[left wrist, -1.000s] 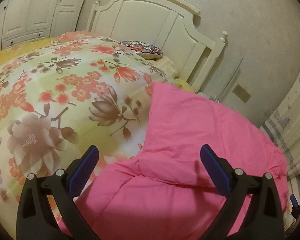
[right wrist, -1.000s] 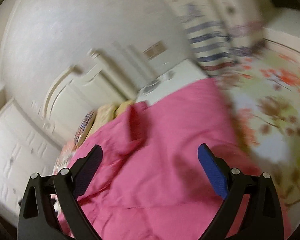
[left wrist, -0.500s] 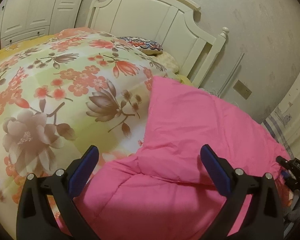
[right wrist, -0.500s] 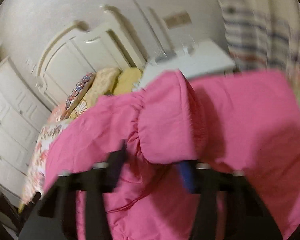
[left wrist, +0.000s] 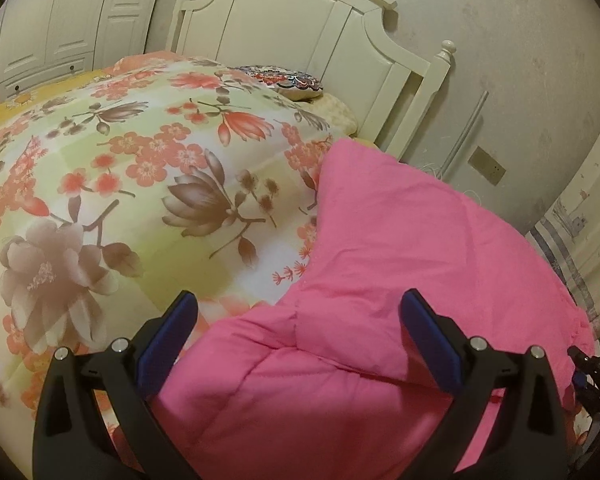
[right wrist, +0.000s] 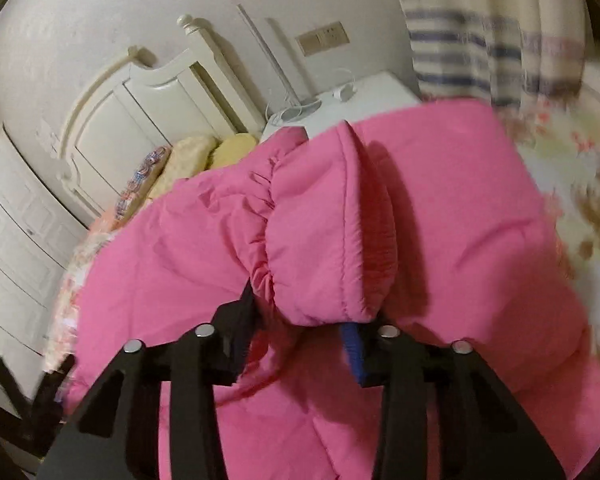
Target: Fold large clothes
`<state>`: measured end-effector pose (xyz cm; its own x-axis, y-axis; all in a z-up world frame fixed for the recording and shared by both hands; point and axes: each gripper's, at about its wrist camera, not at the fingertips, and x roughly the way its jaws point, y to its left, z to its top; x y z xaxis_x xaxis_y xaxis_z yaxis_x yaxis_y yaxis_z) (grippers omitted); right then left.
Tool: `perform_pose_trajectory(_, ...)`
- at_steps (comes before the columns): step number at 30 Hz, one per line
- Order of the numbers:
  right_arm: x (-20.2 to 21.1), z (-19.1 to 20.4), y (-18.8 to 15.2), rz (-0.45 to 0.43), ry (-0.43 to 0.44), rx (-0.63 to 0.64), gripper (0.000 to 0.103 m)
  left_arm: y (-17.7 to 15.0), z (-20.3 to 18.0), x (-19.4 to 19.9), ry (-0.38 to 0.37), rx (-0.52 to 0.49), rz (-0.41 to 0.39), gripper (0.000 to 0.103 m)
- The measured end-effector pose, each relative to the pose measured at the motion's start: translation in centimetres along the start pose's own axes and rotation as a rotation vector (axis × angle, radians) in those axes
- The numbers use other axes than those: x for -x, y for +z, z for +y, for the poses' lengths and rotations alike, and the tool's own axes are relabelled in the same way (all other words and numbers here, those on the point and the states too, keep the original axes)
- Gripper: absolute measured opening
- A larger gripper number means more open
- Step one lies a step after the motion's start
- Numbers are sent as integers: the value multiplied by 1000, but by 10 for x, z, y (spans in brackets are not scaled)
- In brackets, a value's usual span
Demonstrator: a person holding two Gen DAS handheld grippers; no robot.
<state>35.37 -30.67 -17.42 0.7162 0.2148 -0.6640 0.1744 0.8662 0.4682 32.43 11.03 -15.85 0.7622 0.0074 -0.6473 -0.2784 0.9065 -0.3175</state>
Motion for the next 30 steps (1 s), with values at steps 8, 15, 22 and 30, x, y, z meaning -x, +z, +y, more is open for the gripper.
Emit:
perform_pose_trajectory(8, 73, 57, 6, -308, -132, 221, 75, -1, -2, -2, 6, -11, 7, 101)
perform_pose_trajectory(15, -15, 126, -24, -65, -305, 647, 80, -2, -2, -1, -6, 0, 6, 101)
perform_pose_trajectory(22, -50, 94, -40, 20, -262, 605, 82, 5, -17, 9, -11, -69, 21, 99)
perform_pose_trajectory(30, -52, 90, -39, 28, -212, 576, 82, 27, -144, 7, -85, -390, 1, 100)
